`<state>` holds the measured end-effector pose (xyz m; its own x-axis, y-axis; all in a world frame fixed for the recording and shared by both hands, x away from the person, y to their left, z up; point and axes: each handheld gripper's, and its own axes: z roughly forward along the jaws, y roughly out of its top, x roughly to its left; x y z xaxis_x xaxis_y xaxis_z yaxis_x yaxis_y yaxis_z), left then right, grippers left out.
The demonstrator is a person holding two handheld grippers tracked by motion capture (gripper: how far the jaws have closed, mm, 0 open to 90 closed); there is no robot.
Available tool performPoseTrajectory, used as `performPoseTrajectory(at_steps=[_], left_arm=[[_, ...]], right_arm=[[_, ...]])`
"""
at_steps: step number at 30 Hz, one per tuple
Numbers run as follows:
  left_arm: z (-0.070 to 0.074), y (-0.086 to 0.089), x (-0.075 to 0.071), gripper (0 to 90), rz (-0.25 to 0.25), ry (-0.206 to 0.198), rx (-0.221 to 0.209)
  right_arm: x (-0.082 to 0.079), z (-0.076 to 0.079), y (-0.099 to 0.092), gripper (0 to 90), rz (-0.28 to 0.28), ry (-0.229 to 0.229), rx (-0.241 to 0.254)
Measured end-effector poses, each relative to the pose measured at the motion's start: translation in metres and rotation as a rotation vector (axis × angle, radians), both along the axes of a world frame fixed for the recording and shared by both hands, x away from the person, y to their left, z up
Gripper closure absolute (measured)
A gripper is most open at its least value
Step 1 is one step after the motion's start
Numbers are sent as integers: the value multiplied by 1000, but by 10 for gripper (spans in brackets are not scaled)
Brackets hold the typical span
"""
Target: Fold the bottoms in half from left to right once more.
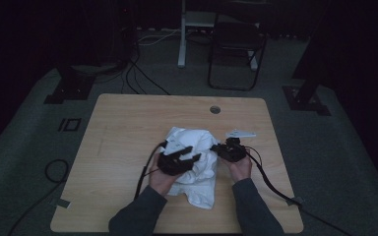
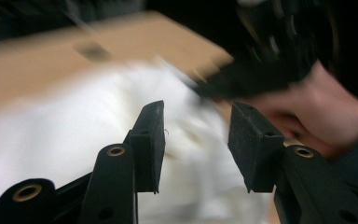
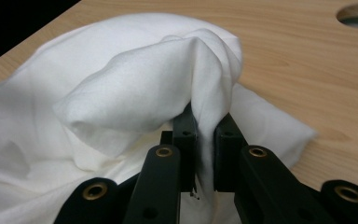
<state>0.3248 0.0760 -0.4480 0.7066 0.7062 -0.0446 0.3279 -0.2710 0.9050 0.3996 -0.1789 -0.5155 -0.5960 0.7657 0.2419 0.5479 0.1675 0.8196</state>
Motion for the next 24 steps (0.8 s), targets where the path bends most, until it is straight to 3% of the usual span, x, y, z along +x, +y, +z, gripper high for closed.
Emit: performPoseTrajectory(at_steps=[1,2,3,4,5,8,10,11,13,18,24], left_arm=[[5,7,2,571,31,-21,9],[5,7,2,577,31,-21,9],[10,26,13,584,120,-31,50],[10,26,13,586,120,-31,50],[3,37,28,592,156,20,63],[-22,40,46,594,128,137,88],[-29,39,47,603,106,160,87],[-47,32,45,603,61,194,74],[-58,24,41,604,50,194,88],[-78,5,38,611,47,165,194],[-89,0,36,638,86,125,198]], right_arm=[[0,-1,-2,825,-7,3,-7],[0,-1,-2,825,-7,3,-7],[0,-2,-6,810,-3,4,-7],[0,-2,-6,810,-3,4,-7],[-1,-2,-9,761,-12,4,-18],[-4,1,-15,672,-28,-2,-42],[-6,3,-18,622,-32,-6,-54],[-7,4,-20,598,-37,-9,-61],[-13,11,-30,545,-49,-25,-80],[-18,22,-42,511,-84,-49,-120],[-23,34,-49,497,-120,-82,-89]])
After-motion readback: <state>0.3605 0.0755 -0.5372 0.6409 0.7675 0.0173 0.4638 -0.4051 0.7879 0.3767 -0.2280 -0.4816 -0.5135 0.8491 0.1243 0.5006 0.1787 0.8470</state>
